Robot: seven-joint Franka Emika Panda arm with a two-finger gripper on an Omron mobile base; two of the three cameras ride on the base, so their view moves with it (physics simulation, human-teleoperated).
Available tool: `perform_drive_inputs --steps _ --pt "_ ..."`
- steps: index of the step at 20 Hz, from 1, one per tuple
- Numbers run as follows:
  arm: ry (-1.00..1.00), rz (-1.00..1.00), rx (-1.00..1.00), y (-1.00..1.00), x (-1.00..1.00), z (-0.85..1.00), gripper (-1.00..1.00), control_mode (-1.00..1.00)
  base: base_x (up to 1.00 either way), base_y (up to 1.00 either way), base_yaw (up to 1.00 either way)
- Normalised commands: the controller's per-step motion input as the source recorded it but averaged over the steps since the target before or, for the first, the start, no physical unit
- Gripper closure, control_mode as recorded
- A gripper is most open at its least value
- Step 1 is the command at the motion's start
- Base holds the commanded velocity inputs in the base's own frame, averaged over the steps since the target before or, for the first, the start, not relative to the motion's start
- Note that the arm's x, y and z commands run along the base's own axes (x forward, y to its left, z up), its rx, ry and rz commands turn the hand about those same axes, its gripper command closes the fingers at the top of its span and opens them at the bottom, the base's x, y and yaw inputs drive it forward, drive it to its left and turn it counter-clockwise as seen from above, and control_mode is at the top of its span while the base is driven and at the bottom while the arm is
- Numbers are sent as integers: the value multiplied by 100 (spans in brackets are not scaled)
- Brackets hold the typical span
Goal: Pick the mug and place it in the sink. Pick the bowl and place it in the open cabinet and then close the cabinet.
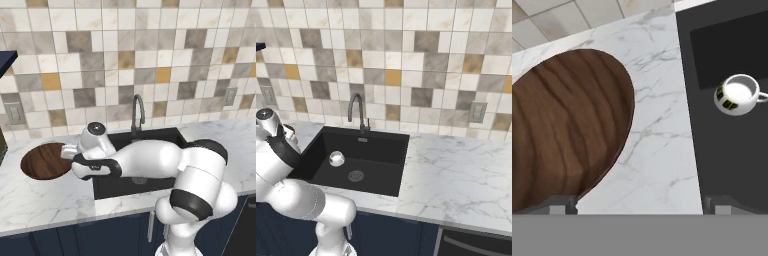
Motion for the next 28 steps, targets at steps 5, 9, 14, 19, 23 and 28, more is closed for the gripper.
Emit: perform_drive_inputs --steps 5,9,14,19,23,28 --pt "2 0 1 5 12 -24 -100 -100 0 0 0" --pt "2 0 0 0 14 -10 -100 -100 0 0 0" --pt "2 0 0 1 11 0 -100 -100 0 0 0" --pt "2 0 0 10 10 -2 -100 -100 0 0 0" --pt "2 0 0 16 16 -8 -100 -100 0 0 0" --pt "1 0 0 23 21 -17 -100 -100 0 0 0"
